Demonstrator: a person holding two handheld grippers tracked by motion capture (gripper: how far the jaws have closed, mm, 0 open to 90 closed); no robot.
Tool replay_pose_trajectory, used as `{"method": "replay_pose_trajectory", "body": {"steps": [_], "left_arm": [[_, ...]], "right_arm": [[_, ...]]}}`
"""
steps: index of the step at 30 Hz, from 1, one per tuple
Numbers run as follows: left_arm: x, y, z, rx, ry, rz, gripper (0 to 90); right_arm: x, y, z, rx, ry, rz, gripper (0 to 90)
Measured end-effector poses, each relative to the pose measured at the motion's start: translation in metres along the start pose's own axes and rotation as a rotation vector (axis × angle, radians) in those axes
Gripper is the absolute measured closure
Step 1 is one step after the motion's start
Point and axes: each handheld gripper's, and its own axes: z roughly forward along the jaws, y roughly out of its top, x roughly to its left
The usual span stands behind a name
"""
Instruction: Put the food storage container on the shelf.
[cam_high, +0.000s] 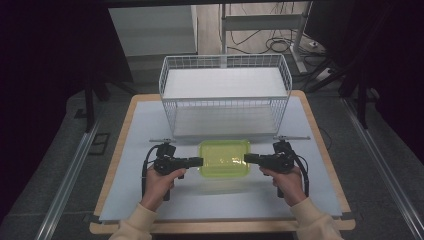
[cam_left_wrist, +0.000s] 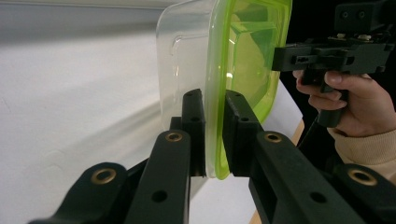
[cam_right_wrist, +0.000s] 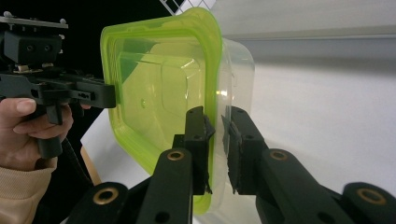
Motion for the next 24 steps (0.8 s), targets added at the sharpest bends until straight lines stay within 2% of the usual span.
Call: {"method": "replay_pose_trajectory", "body": {"steps": [13,24], "left_arm": [[-0.007,0.007,-0.009,-0.027,0.001,0.015,80.7],[-0.02,0.026,-0.023,-0.053,0.005,0.042,80.7]], "right_arm": [[0.008,0.011,-0.004,-0.01,0.003,-0.03,79.9],[0.024,0.032,-0.012,-0.036,-0.002,-0.069,79.9]]}}
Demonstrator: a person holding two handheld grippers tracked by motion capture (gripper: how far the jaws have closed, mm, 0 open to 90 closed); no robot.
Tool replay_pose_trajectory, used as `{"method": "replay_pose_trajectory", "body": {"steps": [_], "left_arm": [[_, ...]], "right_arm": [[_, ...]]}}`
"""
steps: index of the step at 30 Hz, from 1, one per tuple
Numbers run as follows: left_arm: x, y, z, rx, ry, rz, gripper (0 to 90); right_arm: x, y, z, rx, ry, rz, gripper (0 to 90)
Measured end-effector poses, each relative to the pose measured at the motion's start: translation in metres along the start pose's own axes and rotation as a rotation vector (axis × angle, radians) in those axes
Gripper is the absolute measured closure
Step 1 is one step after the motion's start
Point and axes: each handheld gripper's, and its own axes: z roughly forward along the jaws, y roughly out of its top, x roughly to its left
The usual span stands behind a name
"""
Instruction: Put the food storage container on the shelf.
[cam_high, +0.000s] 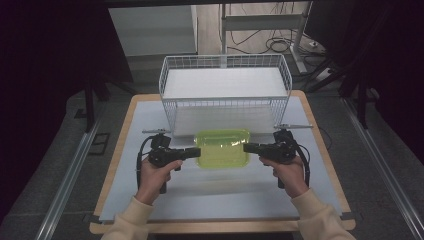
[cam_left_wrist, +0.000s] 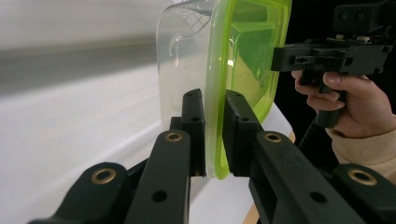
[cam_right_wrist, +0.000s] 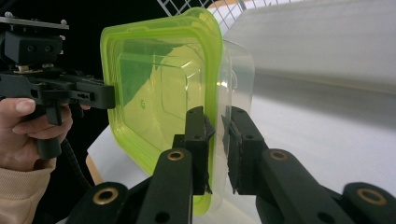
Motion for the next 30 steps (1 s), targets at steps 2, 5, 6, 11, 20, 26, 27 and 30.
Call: {"method": "replay_pose_trajectory", "body": {"steps": [2,5,6,11,20,26,27,30], "left_arm": [[-0.002,0.003,-0.001,-0.005,-0.004,0.003,80.7],[-0.004,0.008,-0.002,-0.007,-0.006,0.007,80.7],[-0.004,0.009,-0.002,-0.008,-0.004,0.009,80.7],[-0.007,0.015,-0.002,-0.011,-0.002,0.014,80.7],[-0.013,0.025,-0.009,-0.027,-0.004,0.018,80.8],[-0.016,0.033,-0.014,-0.039,-0.003,0.025,80.8],[-0.017,0.035,-0.015,-0.04,-0.002,0.024,80.8],[-0.019,0.039,-0.017,-0.046,0.001,0.03,80.8]], "right_arm": [[0.001,0.003,-0.002,-0.004,0.002,-0.004,79.8],[0.003,0.007,-0.005,-0.008,0.001,-0.007,79.8],[0.003,0.009,-0.005,-0.01,0.0,-0.007,79.8],[0.003,0.014,-0.008,-0.014,0.002,-0.005,79.9],[0.011,0.026,-0.012,-0.03,0.0,-0.024,79.8],[0.016,0.035,-0.013,-0.037,-0.001,-0.037,79.8],[0.017,0.037,-0.014,-0.035,-0.001,-0.036,79.8],[0.019,0.042,-0.015,-0.041,-0.002,-0.044,79.8]]}}
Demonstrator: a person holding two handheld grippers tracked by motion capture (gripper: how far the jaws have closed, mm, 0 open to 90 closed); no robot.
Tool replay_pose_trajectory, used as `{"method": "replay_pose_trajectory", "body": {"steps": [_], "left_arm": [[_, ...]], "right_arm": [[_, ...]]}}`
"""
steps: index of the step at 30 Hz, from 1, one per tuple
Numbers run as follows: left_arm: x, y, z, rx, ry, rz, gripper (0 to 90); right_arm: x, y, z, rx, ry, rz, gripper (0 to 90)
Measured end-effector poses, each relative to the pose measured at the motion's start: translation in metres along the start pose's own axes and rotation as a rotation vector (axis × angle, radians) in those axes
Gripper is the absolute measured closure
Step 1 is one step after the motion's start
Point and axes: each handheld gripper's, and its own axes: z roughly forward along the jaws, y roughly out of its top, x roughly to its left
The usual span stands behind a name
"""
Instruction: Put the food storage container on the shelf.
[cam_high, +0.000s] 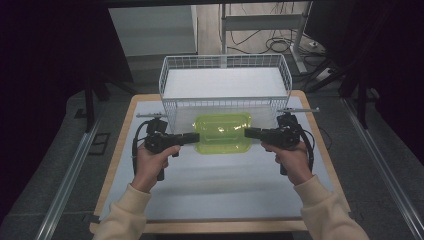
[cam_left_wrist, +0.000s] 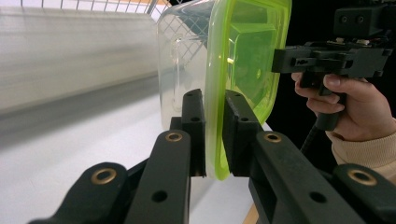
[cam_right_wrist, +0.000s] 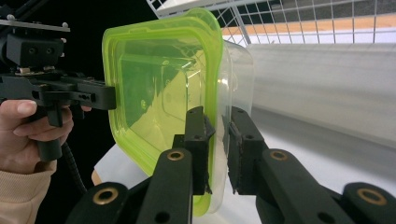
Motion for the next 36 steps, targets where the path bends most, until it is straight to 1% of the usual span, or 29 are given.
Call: {"method": "replay_pose_trajectory", "body": {"steps": [5,15,25,30,36], "left_arm": [[-0.002,0.006,-0.001,-0.003,-0.005,0.002,80.9],[-0.005,0.021,-0.003,-0.008,0.006,0.015,81.1],[-0.004,0.037,-0.002,-0.009,0.021,0.017,81.3],[-0.004,0.044,0.0,-0.008,0.021,0.02,81.4],[-0.004,0.058,0.001,-0.008,0.022,0.024,81.5]], "right_arm": [[0.002,0.007,-0.002,-0.004,-0.001,-0.006,79.8],[0.006,0.021,-0.005,-0.012,-0.011,-0.015,79.8],[0.004,0.035,-0.002,-0.016,-0.018,-0.007,79.9],[0.003,0.042,-0.003,-0.02,-0.024,-0.004,79.9],[0.001,0.053,-0.004,-0.03,-0.031,-0.008,79.8]]}}
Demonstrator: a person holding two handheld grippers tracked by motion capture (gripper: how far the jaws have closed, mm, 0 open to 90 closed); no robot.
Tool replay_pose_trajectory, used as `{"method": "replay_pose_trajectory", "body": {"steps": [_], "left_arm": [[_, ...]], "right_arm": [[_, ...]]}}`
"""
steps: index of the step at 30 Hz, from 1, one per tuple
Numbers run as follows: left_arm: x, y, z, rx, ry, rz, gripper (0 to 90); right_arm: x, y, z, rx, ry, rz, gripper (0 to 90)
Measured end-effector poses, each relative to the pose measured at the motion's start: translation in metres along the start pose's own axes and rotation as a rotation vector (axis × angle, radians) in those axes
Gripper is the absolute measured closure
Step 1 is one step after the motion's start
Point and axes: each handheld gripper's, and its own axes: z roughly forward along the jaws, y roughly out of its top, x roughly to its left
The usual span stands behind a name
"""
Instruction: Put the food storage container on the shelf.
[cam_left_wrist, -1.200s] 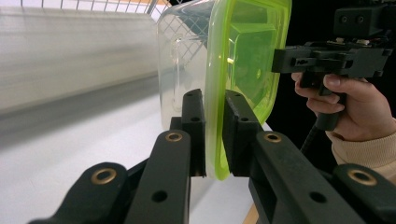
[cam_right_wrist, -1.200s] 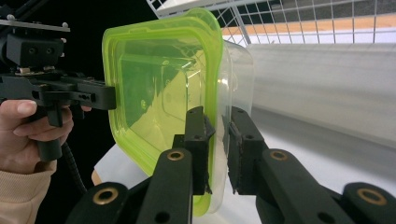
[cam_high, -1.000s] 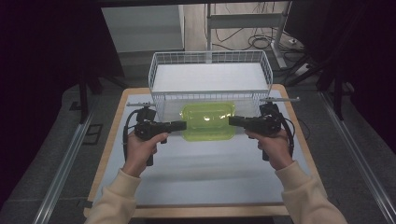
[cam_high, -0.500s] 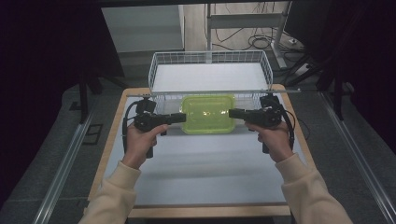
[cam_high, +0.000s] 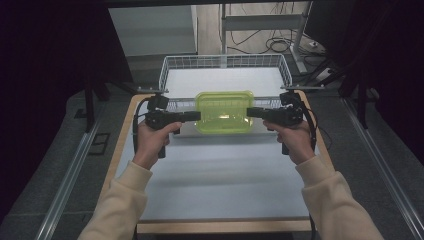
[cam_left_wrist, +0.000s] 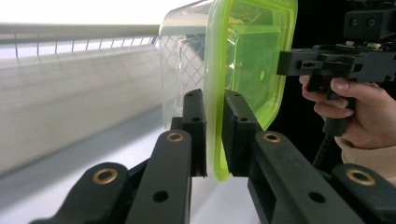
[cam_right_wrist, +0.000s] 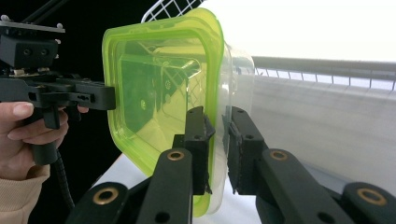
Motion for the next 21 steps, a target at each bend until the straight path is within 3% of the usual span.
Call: {"method": "replay_pose_trajectory", "body": {"steps": [21], "left_arm": [[0.004,0.042,0.007,-0.016,0.013,0.019,81.5]], "right_arm": [[-0.008,0.037,0.003,-0.024,-0.017,0.003,79.9]]}}
